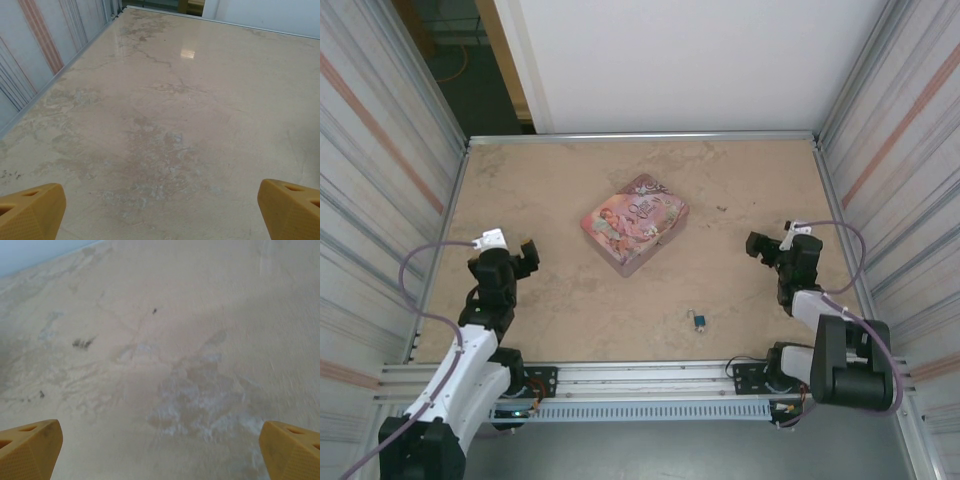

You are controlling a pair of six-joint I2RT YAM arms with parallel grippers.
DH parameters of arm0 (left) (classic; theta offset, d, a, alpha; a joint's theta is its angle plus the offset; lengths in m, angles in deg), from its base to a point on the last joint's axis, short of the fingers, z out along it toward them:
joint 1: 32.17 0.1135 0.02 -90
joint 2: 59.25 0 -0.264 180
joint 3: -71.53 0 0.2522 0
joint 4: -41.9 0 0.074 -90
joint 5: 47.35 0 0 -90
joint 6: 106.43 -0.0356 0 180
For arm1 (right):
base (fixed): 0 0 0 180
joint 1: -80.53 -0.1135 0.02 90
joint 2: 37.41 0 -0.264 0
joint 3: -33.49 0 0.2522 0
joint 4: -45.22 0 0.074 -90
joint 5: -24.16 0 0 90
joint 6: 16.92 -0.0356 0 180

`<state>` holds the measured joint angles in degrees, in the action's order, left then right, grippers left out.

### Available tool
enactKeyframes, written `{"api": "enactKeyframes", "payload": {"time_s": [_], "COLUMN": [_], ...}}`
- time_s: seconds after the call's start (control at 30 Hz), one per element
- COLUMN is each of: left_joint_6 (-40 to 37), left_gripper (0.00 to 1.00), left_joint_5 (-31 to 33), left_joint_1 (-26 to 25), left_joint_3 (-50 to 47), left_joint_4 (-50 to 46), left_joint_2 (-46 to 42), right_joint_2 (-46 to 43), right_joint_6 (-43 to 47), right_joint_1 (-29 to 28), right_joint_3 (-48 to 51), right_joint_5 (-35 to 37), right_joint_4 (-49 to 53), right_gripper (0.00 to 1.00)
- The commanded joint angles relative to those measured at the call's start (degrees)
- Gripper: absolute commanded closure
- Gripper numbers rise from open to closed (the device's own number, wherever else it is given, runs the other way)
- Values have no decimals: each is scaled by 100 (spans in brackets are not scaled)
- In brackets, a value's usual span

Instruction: Unlock the padlock with the key

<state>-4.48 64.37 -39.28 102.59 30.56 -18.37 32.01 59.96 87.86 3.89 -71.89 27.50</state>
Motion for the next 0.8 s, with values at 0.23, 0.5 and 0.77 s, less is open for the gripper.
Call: {"api": "enactKeyframes", "payload": {"time_s": [0.23, 0.5, 0.77], "left_joint_6": [-258, -244, -556], "left_gripper": [1, 1, 1], "left_joint_5": [-161, -747, -669], "left_joint_1": [215, 662, 703], "left_joint_3": [-551, -545, -495], "left_joint_4": [1387, 1880, 2431], "left_joint_2": [541, 944, 1389], "right_joint_2": [975, 1768, 1892], "right_joint_6": [645, 662, 807], "right_joint_1": [-123, -107, -365], "right_joint_3": [-106, -209, -767], "right_joint_5": [-143, -226, 274], "right_joint_4": [-1791, -2327, -1414], "right_gripper": [1, 1, 1]}}
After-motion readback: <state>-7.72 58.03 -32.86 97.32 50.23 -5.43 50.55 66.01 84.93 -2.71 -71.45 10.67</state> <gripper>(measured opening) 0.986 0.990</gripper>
